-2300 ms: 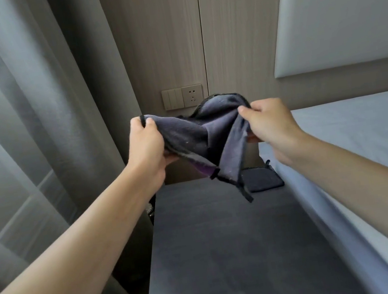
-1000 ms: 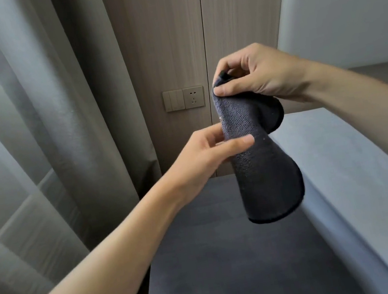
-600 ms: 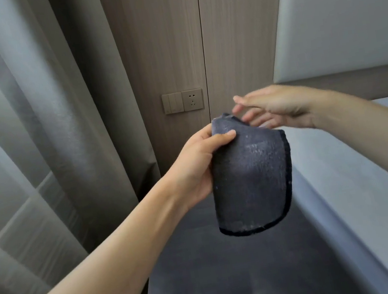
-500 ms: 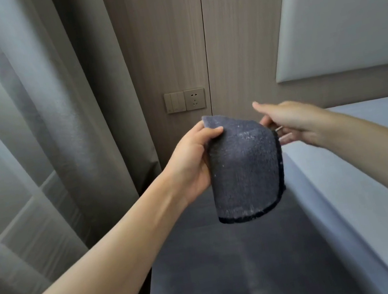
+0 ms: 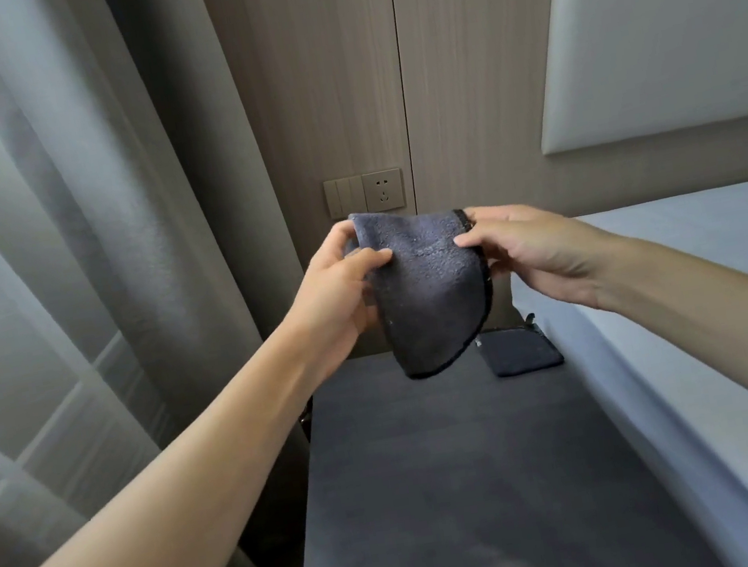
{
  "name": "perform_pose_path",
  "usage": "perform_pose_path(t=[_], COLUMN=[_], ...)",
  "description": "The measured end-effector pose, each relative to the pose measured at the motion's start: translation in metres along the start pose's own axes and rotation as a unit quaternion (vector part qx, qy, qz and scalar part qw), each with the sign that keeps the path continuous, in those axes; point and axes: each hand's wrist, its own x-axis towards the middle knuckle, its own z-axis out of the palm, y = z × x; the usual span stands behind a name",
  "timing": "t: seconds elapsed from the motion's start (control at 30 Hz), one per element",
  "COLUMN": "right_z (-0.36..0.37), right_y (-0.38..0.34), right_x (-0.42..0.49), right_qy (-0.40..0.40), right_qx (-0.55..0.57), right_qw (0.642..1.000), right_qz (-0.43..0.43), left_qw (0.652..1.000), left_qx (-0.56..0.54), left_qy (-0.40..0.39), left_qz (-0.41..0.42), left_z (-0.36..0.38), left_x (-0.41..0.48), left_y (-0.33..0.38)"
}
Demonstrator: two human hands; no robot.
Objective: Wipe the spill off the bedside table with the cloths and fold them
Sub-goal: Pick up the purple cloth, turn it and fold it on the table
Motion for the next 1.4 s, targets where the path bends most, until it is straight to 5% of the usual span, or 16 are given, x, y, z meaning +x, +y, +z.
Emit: perform_pose_path(t=[0.23,0.47,0.7,0.87,1.0,1.17,1.3,1.4], right_z=[0.005,-0.002,-0.001,0.0,0.002,-0.006,-0.01,-0.016], right_y=[0.0,0.0,0.01,0.029,0.057,0.092,0.131,0.156], right_x=[-0.006,-0.009,-0.012,-0.014,-0.01,-0.002,0.006,0.021], right_qy=[-0.115,-0.075,-0.004,-0.022,-0.035,-0.155,-0.236,-0.25], right_qx=[0.235,0.094,-0.037,-0.045,-0.153,-0.262,-0.241,-0.247], right_qw=[0.961,0.98,0.98,0.996,0.988,0.946,0.92,0.913], right_qz=[-0.086,-0.159,-0.193,-0.073,0.009,0.114,0.199,0.208], left_qw=[0.99,0.962,0.995,0.99,0.975,0.905,0.856,0.858], left_qx=[-0.018,0.152,0.048,-0.044,0.153,0.372,0.417,0.4], left_qy=[-0.046,0.021,0.037,-0.004,-0.05,-0.099,-0.173,-0.177], left_qz=[0.13,0.225,0.073,-0.135,-0.152,-0.182,-0.25,-0.269], left_z=[-0.009,-0.012,-0.023,-0.036,-0.037,-0.038,-0.038,-0.039], left_x=[-0.002,0.002,0.003,-0.002,-0.006,0.002,0.018,0.035], left_y=[0.01,0.016,0.0,-0.027,-0.065,-0.099,-0.13,-0.152])
